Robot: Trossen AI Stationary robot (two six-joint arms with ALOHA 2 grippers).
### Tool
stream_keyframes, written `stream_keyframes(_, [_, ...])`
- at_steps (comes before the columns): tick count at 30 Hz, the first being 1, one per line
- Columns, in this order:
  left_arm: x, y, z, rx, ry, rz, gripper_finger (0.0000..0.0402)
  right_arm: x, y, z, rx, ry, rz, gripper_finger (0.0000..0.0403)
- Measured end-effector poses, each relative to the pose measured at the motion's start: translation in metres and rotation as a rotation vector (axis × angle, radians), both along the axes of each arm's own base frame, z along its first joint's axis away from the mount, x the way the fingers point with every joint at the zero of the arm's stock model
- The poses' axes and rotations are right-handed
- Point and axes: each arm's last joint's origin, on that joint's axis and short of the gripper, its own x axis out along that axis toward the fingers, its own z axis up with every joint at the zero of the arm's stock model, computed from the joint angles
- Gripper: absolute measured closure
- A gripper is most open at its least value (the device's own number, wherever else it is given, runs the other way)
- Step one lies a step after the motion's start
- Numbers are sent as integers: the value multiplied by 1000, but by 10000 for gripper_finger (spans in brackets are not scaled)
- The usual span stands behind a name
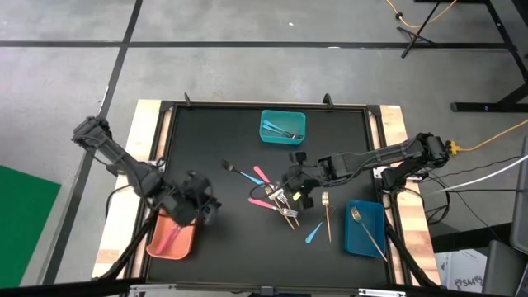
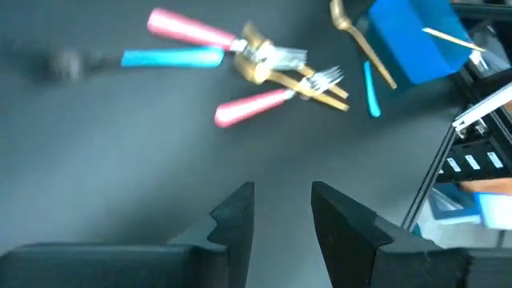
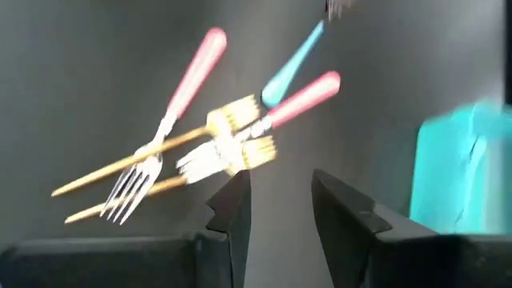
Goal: Sort silverware by color (type)
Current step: Put the gold fork into the blue bin
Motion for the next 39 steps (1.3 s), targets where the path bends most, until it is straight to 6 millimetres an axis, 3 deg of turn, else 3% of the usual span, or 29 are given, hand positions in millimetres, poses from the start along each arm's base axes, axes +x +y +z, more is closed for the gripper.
stream_keyframes(7, [25,28,7,156,-35,-127,282,-19,-2,-9,76,172,-236,283])
stream_keyframes(13, [32,44,7,219,-11,-164,283,-38,16,-31,123,278,-400,283])
stream_keyframes(18, [35,53,7,266,5,-177,283,-50,29,-46,179,300,-554,283])
stream_keyframes(29, [36,57,7,346,26,-230,283,-73,38,-76,306,329,-1028,283])
stream_keyframes(39, [36,57,7,351,30,-235,283,-72,40,-96,439,307,-1067,283])
